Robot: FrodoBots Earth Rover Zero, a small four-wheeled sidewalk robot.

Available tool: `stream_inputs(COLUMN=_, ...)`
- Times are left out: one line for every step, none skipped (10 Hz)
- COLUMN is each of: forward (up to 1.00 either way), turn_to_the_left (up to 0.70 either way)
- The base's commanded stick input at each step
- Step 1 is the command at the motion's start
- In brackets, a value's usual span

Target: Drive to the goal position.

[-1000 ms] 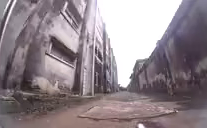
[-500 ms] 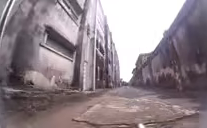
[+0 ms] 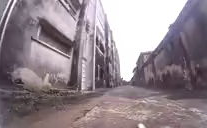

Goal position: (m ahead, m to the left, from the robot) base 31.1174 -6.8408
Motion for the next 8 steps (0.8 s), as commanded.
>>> stream_inputs(forward=1.00, turn_to_the_left=0.00)
stream_inputs(forward=1.00, turn_to_the_left=0.00)
stream_inputs(forward=1.00, turn_to_the_left=0.00)
stream_inputs(forward=1.00, turn_to_the_left=0.00)
stream_inputs(forward=1.00, turn_to_the_left=0.00)
stream_inputs(forward=1.00, turn_to_the_left=0.00)
stream_inputs(forward=1.00, turn_to_the_left=-0.29)
stream_inputs(forward=1.00, turn_to_the_left=-0.37)
